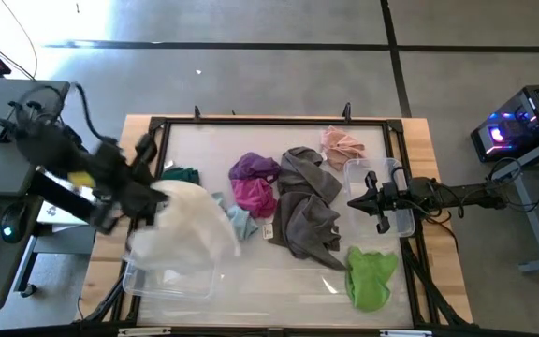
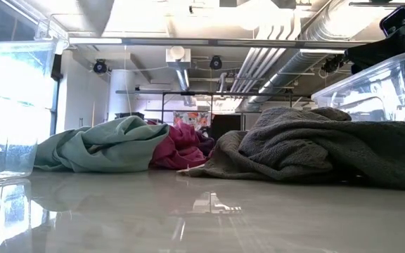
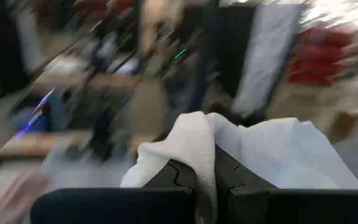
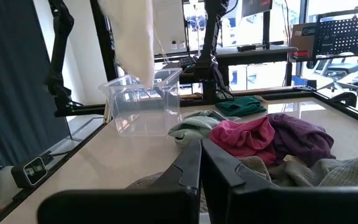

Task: Sort microfiber towel by color & place in baskets
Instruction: Put the white microfiber towel into the bottom transparent bin

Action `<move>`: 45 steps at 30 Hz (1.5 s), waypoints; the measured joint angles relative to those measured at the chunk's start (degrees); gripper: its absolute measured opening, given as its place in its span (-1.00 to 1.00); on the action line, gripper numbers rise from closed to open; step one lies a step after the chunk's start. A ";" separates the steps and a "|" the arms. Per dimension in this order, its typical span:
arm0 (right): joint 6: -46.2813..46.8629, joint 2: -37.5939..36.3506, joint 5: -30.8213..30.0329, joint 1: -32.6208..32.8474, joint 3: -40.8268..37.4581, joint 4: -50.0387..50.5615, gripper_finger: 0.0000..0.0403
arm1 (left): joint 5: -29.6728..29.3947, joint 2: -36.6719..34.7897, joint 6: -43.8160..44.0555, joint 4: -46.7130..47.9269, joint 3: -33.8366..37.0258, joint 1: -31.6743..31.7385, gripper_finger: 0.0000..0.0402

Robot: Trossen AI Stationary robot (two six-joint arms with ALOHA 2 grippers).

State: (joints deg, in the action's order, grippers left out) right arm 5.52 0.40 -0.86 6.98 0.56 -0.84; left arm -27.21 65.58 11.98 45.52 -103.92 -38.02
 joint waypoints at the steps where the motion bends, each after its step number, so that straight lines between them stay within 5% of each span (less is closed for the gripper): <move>1: 0.00 0.00 0.00 0.02 0.02 0.00 -1.00 | -3.43 0.40 2.45 2.44 0.00 -1.35 -1.00; 4: 0.01 0.00 -0.01 0.01 0.01 0.00 -1.00 | -8.76 1.47 10.61 8.94 -0.02 -5.49 -1.00; 18: 0.00 0.00 -0.01 0.01 0.02 0.00 -1.00 | -10.33 3.60 24.76 9.33 -0.07 -22.59 -1.00; 23: 0.02 0.00 0.00 0.00 0.02 0.00 -1.00 | -12.94 3.78 33.14 20.22 -4.70 -27.20 -1.00; 31: 0.00 0.00 -0.01 0.02 0.01 0.00 -1.00 | -1.35 5.59 47.59 34.18 -12.53 -29.25 -1.00; 41: 0.00 0.01 -0.01 0.01 0.00 0.00 -1.00 | 2.67 15.30 28.70 33.94 -30.98 -29.22 -1.00; 45: 0.01 0.02 0.00 0.02 0.02 0.00 -1.00 | 7.87 15.15 30.52 31.38 -29.35 -29.44 -1.00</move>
State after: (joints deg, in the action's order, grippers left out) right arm 5.53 0.43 -0.86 7.00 0.58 -0.84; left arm -19.34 80.73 42.50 76.90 -133.27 -67.46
